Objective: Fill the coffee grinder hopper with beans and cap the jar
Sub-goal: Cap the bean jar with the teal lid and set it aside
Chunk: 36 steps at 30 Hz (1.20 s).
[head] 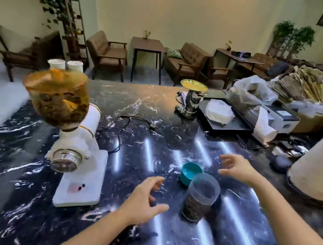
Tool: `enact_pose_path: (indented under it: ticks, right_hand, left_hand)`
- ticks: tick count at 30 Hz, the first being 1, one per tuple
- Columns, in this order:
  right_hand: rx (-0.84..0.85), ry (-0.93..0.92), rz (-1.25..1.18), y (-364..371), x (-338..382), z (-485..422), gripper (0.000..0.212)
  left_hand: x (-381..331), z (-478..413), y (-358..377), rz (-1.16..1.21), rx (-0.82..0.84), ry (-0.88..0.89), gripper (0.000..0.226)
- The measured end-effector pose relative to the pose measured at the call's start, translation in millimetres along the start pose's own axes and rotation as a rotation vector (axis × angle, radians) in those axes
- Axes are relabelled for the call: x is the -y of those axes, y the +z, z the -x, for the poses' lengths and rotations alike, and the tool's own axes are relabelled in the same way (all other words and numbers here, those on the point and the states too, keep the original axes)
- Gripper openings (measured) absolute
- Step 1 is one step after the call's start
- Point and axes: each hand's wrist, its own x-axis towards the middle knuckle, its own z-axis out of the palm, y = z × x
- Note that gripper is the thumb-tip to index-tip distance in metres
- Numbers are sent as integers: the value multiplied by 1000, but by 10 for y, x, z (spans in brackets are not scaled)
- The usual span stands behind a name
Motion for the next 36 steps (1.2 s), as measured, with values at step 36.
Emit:
enact_pose_path:
  ticks: [36]
  right_hand:
    - [0,-805,-274,148,776,546,25]
  left_hand:
    - [-920,-312,492,-24,-238,-187,59]
